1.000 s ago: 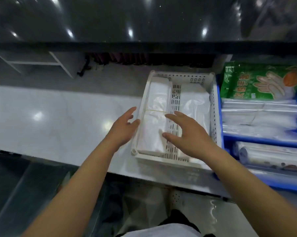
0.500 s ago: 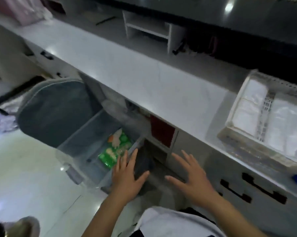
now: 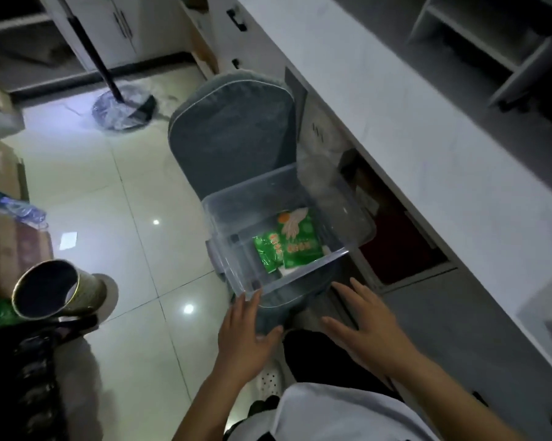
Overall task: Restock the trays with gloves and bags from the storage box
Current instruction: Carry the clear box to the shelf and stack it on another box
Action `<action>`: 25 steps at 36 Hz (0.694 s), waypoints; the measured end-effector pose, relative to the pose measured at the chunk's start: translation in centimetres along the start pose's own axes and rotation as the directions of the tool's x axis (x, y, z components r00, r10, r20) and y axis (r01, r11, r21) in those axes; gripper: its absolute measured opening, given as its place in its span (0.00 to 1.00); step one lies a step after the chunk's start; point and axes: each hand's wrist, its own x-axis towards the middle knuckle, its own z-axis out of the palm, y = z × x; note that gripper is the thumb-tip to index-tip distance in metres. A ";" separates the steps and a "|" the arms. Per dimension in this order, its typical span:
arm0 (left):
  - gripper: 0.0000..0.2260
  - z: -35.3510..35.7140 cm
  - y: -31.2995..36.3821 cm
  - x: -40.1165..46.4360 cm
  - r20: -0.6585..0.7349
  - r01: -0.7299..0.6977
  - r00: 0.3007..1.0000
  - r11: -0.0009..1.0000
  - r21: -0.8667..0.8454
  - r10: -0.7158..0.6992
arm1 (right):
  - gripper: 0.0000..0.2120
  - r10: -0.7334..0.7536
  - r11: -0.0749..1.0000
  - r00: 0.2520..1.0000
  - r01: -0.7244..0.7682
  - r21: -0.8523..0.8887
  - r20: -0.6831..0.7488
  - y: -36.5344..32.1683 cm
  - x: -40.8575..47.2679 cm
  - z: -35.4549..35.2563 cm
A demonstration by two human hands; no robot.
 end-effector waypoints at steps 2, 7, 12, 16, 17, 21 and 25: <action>0.37 -0.7 0.0 0.7 0.010 0.022 1.000 1.000 0.020 -0.022 | 0.36 -0.024 1.000 1.000 0.024 -0.001 0.021 -0.6 2.0 -0.3; 0.36 -4.5 0.6 2.9 -0.015 0.071 0.997 0.997 0.002 -0.071 | 0.34 -0.126 0.983 0.992 0.126 0.131 -0.009 -3.0 7.5 -2.3; 0.33 -7.9 0.8 6.5 -0.048 0.183 0.979 0.956 -0.231 -0.199 | 0.33 -0.104 0.974 0.994 0.108 0.200 -0.033 -2.7 14.5 -3.6; 0.30 -8.4 -0.5 10.5 -0.064 0.301 0.938 0.895 -0.329 -0.339 | 0.34 0.074 0.984 0.997 -0.072 0.160 -0.002 0.6 20.1 -3.5; 0.31 -8.3 -1.0 11.4 -0.052 0.347 0.921 0.873 -0.343 -0.386 | 0.34 0.111 0.983 0.994 -0.112 0.148 0.016 1.5 21.1 -3.2; 0.35 -7.2 -3.1 15.0 0.055 0.525 0.830 0.744 -0.413 -0.555 | 0.29 0.121 0.985 0.986 -0.134 0.111 0.115 4.5 22.9 -1.5; 0.38 -6.1 -4.7 17.7 0.134 0.615 0.757 0.628 -0.478 -0.639 | 0.29 0.111 0.987 0.962 -0.078 -0.142 0.250 5.9 22.9 1.6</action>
